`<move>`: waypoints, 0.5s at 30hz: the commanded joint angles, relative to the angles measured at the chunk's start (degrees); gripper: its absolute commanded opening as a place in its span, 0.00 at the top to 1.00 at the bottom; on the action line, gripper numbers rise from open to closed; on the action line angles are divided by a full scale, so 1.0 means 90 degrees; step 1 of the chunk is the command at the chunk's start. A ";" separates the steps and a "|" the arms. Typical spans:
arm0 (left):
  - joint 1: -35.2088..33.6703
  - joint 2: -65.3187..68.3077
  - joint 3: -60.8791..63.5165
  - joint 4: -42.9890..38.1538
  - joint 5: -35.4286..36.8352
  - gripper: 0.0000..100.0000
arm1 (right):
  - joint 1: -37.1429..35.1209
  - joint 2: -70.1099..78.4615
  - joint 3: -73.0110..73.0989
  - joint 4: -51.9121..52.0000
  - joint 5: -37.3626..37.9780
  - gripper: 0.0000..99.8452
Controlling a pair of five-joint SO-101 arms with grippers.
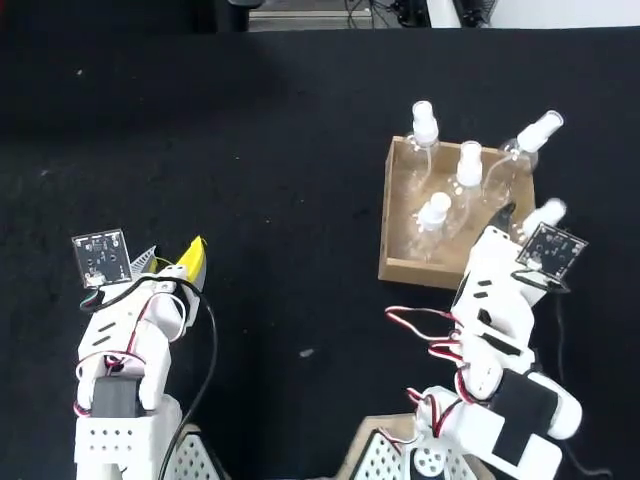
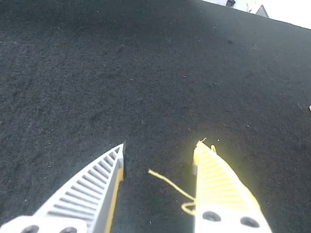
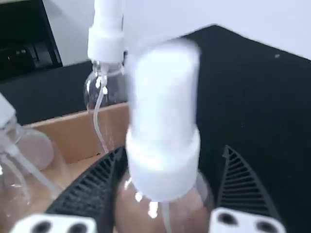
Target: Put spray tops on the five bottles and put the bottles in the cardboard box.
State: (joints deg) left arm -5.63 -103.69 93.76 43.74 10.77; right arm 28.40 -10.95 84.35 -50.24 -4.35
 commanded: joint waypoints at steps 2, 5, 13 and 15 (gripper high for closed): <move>0.0015 -0.0078 -0.0063 -0.0137 0.0010 0.79 | -0.0098 -0.0034 0.0015 0.0000 0.0029 0.75; 0.0015 -0.0078 -0.0063 -0.0137 0.0010 0.79 | -0.0098 -0.0034 0.0015 -0.0010 0.0029 0.75; 0.0015 -0.0078 -0.0063 -0.0147 0.0010 0.79 | -0.0098 -0.0044 0.0034 -0.0020 0.0029 0.75; 0.0015 -0.0078 -0.0063 -0.0147 0.0010 0.79 | -0.0098 -0.0054 0.0083 -0.0039 0.0029 0.75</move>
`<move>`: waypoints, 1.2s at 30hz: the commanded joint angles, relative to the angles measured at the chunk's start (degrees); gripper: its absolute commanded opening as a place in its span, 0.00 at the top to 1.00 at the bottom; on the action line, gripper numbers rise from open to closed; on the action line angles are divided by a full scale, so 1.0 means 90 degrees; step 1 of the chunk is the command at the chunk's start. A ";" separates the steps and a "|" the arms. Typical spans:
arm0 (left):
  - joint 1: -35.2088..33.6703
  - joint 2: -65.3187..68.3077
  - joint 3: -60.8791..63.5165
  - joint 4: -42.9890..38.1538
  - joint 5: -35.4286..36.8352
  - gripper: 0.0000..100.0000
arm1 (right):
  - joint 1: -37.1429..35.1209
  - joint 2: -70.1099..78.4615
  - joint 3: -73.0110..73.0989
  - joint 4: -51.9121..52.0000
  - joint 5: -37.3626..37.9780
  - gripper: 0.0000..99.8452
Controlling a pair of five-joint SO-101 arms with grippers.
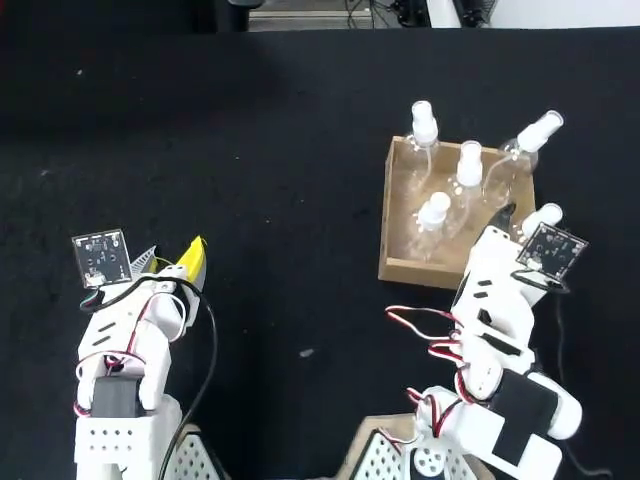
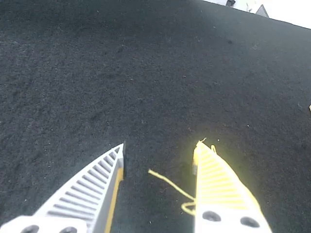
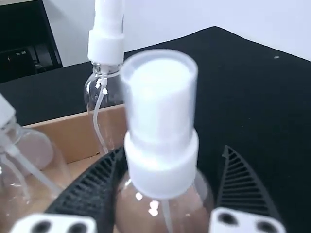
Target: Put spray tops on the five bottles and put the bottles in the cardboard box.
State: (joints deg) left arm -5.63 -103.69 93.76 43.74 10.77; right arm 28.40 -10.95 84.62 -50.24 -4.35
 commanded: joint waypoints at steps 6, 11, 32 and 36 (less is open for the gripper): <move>0.0015 -0.0078 -0.0044 -0.0254 0.0010 0.79 | -0.0098 -0.0523 0.0122 0.0039 0.0029 0.75; 0.0015 -0.0078 -0.0044 -0.0274 0.0010 0.79 | -0.0098 -0.1089 0.0454 0.0029 0.0029 0.75; 0.0015 -0.0078 -0.0044 -0.0254 0.0010 0.79 | -0.0098 -0.3219 0.1216 0.1495 0.0508 0.75; 0.0015 -0.0078 -0.0044 -0.0254 0.0010 0.79 | -0.0078 -0.3853 0.1236 0.2208 0.0508 0.75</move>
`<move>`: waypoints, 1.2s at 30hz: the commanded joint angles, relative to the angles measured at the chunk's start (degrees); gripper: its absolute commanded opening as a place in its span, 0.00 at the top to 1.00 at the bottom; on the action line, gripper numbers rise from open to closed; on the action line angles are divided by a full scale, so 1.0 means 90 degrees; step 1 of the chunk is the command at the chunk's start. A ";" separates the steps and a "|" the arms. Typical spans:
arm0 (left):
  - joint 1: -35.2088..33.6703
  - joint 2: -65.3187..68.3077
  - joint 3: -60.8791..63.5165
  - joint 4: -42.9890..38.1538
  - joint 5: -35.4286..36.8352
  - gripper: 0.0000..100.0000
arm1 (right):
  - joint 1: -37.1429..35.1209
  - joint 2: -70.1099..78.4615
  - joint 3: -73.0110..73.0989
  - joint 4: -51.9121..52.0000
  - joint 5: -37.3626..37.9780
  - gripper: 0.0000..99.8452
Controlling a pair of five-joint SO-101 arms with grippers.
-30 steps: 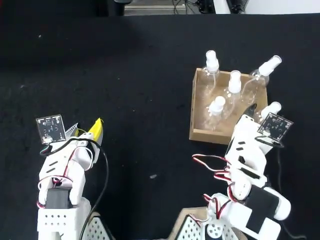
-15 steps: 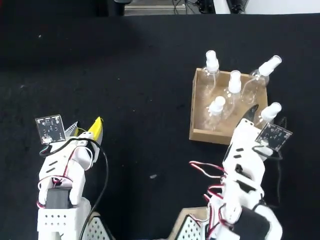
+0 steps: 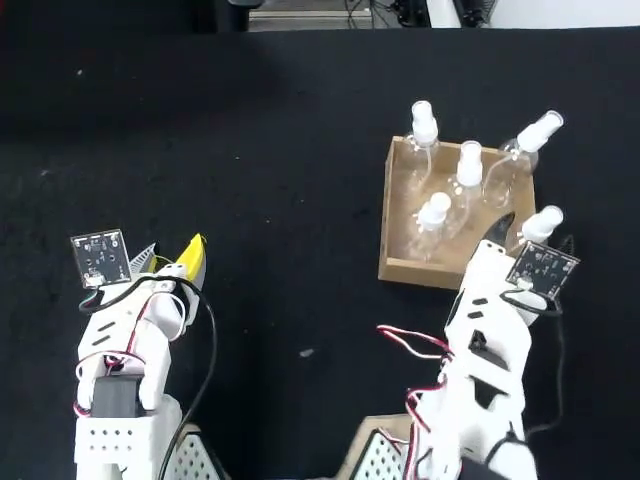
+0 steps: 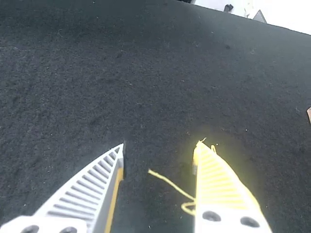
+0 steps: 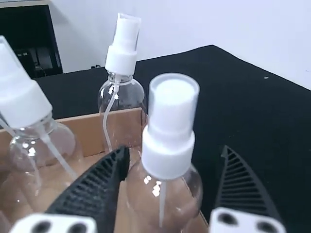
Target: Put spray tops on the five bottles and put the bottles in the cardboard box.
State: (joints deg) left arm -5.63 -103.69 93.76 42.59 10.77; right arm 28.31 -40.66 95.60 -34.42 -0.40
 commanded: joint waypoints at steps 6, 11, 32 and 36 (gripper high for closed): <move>0.0015 -0.0078 -0.0044 -0.0137 0.0010 0.79 | -0.0068 -0.1871 0.0005 0.2120 0.0068 0.75; 0.0015 -0.0078 -0.0044 -0.0117 0.0010 0.79 | -0.0068 -0.3179 0.0005 0.3516 0.0068 0.75; 0.0015 -0.0078 -0.0044 -0.0088 0.0010 0.79 | -0.0088 -0.7429 -0.0122 0.9455 0.1114 0.99; 0.0005 -0.0078 -0.0044 -0.0088 -0.0010 0.91 | -0.0088 -0.7536 -0.0142 1.0237 0.1485 0.99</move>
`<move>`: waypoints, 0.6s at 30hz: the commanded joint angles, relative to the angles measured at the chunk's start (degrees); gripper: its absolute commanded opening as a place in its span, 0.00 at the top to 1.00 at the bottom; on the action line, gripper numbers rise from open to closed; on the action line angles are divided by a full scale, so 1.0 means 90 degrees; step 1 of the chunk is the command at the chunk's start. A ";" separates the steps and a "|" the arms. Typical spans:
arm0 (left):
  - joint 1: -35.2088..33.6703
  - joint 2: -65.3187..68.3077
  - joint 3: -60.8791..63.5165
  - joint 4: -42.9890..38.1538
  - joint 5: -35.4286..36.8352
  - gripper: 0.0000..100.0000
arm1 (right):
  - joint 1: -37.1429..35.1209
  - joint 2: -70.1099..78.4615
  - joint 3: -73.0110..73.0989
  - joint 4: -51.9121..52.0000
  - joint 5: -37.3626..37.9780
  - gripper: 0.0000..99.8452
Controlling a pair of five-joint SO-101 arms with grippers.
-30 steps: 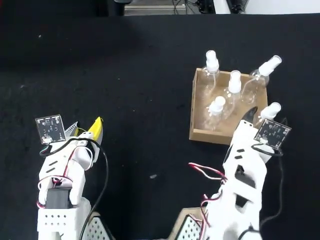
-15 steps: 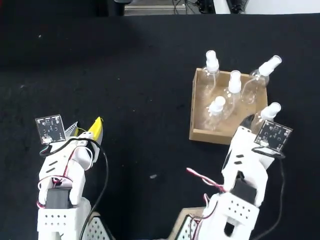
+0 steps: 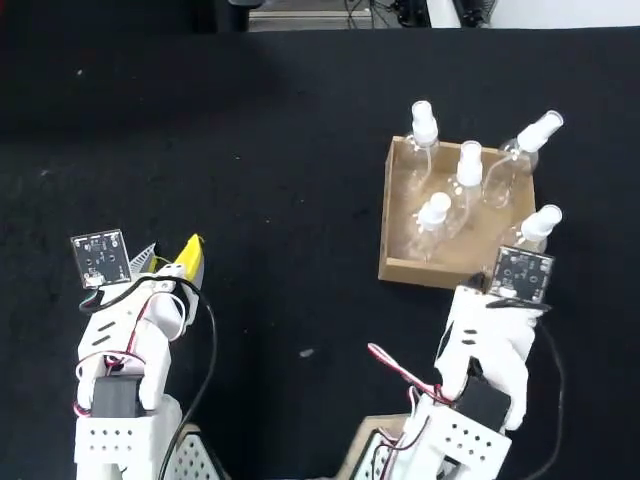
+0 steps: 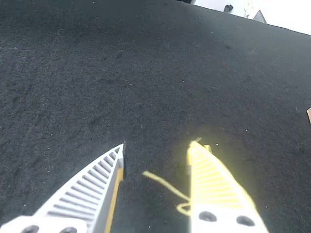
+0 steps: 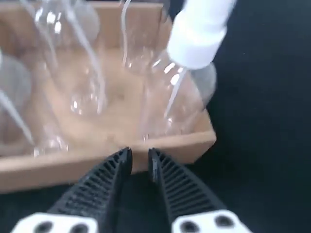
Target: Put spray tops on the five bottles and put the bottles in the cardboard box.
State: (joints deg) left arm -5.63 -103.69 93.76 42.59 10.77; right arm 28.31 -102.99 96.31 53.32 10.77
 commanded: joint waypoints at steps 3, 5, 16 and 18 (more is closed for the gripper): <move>0.0005 -0.0078 -0.0054 -0.0078 -0.0615 0.97 | -0.0098 -0.0610 -0.0366 0.1026 0.0215 0.99; 0.0015 -0.0078 -0.0093 0.0176 -0.0947 0.97 | -0.0117 -0.0610 -0.0493 0.1221 0.0215 0.99; 0.0005 -0.0088 -0.0972 0.1504 -0.0977 0.97 | -0.1065 -0.0610 -0.0864 0.2637 -0.0752 0.99; 0.0015 -0.0088 -0.0874 0.1465 -0.0977 0.97 | -0.1348 -0.0610 -0.0894 0.2706 -0.0938 0.99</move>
State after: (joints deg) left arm -5.63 -103.87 88.84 55.60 2.42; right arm 19.43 -102.99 92.00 76.62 4.62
